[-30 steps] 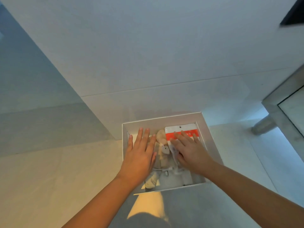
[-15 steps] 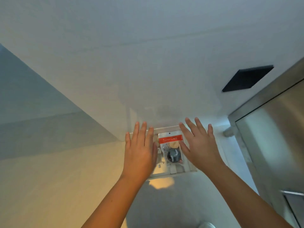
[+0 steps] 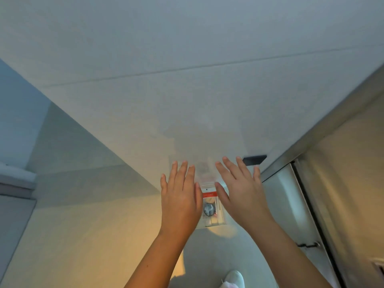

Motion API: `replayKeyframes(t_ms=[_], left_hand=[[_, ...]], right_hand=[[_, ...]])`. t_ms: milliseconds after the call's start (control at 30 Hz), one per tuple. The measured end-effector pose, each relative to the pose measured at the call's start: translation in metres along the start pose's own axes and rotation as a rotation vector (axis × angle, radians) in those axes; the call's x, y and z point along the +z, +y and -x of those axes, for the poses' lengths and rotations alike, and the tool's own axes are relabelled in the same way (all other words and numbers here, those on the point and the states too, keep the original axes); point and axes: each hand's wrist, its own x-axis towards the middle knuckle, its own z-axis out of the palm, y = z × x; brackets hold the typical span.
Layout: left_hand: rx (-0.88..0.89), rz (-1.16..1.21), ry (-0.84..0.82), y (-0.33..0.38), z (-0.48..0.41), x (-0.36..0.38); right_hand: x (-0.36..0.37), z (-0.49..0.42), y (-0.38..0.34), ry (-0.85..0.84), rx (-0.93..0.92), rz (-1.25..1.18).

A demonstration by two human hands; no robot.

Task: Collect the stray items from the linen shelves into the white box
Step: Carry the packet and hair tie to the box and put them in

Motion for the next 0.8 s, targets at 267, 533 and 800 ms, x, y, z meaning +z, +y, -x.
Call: replayKeyframes(t_ms=[267,533,800], left_hand=[[-0.015,0.015,0.072,0.057,-0.024,-0.105],[0.058,-0.001,0.113,0.084,-0.04,-0.173],[0.16,0.059,0.112,0.062,-0.046,-0.215]], right_hand=[[-0.126,0.008,-0.027,0.176,-0.034,-0.013],[-0.195,0.021,-0.05,0.236,-0.061,0.065],[-0.224,0.037,-0.086,0.178,0.033,0.082]])
